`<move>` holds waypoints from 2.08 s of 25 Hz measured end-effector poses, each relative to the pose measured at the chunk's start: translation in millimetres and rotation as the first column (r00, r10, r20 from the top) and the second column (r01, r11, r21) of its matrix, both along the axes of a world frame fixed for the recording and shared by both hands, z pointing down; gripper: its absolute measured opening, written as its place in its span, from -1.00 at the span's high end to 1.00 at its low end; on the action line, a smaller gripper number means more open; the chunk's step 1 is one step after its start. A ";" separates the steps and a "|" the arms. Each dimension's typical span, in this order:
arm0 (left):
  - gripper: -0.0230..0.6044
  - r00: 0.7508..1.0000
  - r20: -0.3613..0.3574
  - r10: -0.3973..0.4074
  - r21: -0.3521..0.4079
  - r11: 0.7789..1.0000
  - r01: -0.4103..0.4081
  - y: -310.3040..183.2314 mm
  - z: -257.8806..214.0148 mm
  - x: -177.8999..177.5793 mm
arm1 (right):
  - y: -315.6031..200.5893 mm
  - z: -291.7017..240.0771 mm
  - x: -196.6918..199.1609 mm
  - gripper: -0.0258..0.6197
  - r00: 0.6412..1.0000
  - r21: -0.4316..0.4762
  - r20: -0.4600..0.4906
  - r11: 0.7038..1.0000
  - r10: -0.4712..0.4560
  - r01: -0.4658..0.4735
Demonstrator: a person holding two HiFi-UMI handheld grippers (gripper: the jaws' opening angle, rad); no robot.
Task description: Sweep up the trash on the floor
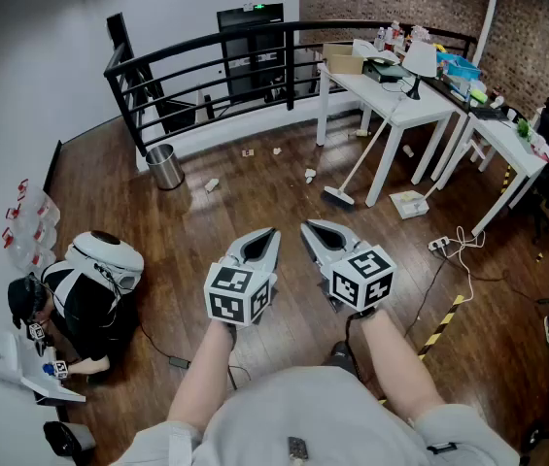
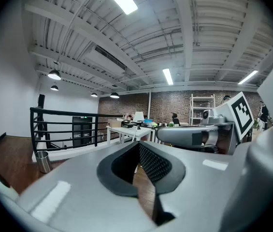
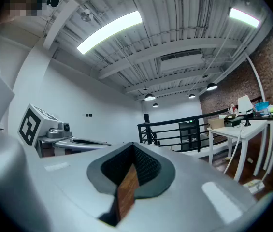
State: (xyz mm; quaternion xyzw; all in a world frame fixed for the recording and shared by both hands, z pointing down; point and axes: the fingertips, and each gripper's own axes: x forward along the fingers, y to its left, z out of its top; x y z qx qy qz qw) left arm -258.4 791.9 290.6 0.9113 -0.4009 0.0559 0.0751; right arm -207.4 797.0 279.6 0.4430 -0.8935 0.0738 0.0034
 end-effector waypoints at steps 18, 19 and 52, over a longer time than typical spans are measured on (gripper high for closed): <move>0.90 1.000 0.008 0.023 -0.019 1.000 -0.023 -78.1 11.5 147.1 | -73.1 7.4 149.6 0.92 0.999 -0.008 -0.003 0.999 0.032 -0.032; 0.90 1.000 0.008 0.023 -0.015 1.000 -0.023 -83.8 10.2 159.9 | -78.0 6.8 163.9 0.92 0.999 -0.007 -0.005 0.999 0.038 -0.038; 0.90 0.974 -0.004 0.227 -0.107 0.968 -0.227 -389.0 45.5 427.8 | -367.2 23.4 434.9 0.92 0.960 -0.064 -0.030 0.958 0.278 -0.280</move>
